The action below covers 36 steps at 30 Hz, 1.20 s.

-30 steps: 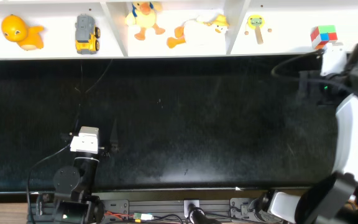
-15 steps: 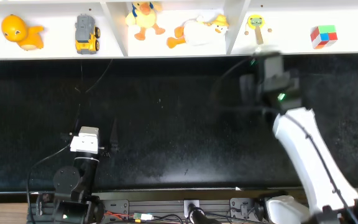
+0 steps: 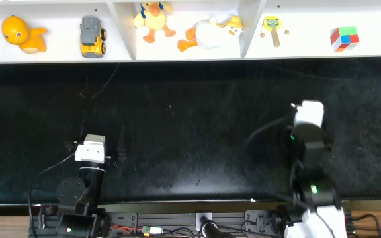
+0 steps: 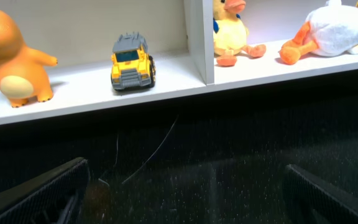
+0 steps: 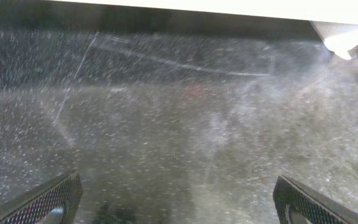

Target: Store Toys

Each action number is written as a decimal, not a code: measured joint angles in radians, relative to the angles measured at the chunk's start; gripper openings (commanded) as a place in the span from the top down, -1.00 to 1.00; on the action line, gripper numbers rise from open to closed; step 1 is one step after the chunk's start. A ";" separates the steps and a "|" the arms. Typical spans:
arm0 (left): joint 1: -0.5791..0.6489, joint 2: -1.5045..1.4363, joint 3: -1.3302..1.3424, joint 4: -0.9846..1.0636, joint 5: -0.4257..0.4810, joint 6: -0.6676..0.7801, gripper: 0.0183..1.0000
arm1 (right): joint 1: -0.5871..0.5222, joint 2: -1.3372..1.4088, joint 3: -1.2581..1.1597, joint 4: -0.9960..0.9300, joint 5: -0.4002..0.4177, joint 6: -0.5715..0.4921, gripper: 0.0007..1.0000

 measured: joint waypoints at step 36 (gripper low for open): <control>0.000 0.000 0.000 0.000 0.000 0.000 -1.00 | -0.022 -0.641 -0.285 0.037 -0.349 -0.025 -0.99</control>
